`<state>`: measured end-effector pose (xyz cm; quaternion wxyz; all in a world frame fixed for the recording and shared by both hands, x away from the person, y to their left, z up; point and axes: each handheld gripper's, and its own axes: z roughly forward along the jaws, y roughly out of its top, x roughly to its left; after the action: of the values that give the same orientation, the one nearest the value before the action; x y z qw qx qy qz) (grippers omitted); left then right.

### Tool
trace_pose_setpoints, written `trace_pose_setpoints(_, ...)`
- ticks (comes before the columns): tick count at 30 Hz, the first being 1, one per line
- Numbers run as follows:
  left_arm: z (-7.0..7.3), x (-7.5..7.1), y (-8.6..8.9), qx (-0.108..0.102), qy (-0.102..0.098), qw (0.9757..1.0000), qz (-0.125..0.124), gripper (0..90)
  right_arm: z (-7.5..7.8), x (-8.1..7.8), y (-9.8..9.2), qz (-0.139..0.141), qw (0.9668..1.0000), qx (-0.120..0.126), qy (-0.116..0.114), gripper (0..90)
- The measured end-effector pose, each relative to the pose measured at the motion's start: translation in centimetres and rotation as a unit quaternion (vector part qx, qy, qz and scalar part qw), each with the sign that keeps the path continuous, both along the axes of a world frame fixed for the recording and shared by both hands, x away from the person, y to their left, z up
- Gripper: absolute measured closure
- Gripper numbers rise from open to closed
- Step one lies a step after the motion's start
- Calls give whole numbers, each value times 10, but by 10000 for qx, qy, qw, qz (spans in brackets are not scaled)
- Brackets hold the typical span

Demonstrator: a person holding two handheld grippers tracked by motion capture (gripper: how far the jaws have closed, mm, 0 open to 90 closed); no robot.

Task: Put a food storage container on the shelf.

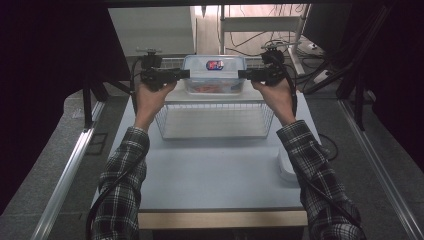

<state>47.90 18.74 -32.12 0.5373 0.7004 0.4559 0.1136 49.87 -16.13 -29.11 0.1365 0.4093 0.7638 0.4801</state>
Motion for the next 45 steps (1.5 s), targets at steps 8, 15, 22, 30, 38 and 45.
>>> trace_pose_setpoints(8,0,-9,-1,-81,100,9999,-8,482,-1,1,-5,34,9998,132,111,561)
trace_pose_setpoints(15,6,-14,-3,235,-144,9996,-107,468,0,-4,-5,18,10000,45,-64,468)
trace_pose_setpoints(22,12,-35,-4,390,-594,9973,-203,341,-3,-21,-11,240,9985,150,-466,326)
trace_pose_setpoints(30,-5,-61,-5,528,-710,9957,-256,142,-13,-42,-20,434,9962,27,-759,210)
trace_pose_setpoints(38,-25,-84,-14,782,-805,9925,-474,68,-22,-58,-25,527,9946,6,-891,143)
trace_pose_setpoints(45,-39,-104,-19,834,-901,9908,-575,44,-37,-79,-26,741,9932,-30,-903,92)
